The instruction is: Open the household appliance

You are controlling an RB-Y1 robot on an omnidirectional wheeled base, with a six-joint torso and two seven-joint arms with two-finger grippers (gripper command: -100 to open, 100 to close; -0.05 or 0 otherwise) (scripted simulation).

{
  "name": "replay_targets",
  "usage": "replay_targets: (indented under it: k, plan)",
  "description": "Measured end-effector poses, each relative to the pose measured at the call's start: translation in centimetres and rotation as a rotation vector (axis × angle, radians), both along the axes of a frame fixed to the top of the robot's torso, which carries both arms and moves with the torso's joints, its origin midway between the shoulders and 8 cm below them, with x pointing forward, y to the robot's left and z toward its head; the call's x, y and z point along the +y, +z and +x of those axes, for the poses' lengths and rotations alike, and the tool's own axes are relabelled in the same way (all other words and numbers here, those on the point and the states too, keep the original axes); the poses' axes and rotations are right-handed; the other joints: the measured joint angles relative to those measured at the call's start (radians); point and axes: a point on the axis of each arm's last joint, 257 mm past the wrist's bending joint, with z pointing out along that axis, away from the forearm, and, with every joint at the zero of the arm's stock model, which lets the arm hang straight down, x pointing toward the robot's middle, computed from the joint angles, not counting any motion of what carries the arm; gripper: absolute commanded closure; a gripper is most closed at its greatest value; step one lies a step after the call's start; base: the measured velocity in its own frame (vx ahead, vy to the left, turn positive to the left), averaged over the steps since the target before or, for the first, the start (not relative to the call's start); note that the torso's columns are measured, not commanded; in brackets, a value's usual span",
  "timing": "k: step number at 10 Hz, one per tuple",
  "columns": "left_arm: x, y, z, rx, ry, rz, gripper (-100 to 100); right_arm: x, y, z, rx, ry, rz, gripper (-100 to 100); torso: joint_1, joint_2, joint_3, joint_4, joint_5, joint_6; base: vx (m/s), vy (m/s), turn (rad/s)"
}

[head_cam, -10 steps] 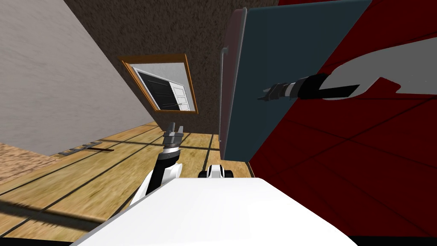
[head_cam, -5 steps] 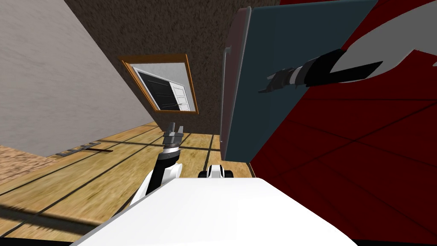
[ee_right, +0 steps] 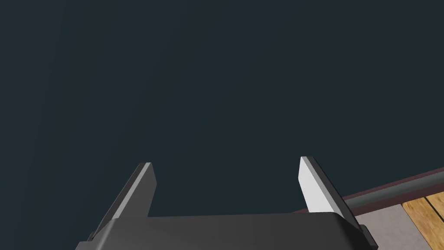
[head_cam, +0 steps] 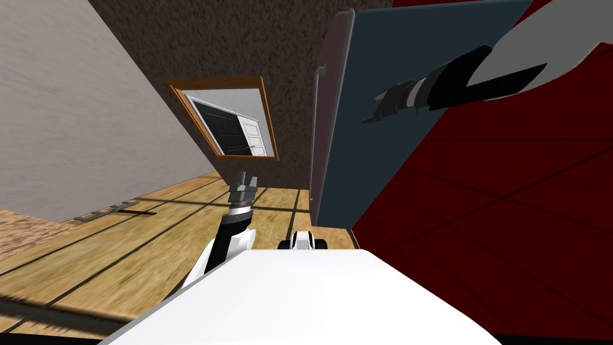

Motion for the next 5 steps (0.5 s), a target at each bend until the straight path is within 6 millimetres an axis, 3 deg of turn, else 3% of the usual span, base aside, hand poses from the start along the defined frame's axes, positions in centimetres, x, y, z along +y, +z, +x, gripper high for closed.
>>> replay_targets:
  k: [5]
  plan:
    - [0.0, 0.0, 0.0, 0.000, 0.000, 0.000, 0, 2.9, 4.7, 0.3, -0.072, -0.001, -0.089, -100, 0.002, 0.000, 0.000, 0.000, 0.000, 0.002, 0.019, 0.027, 0.000]
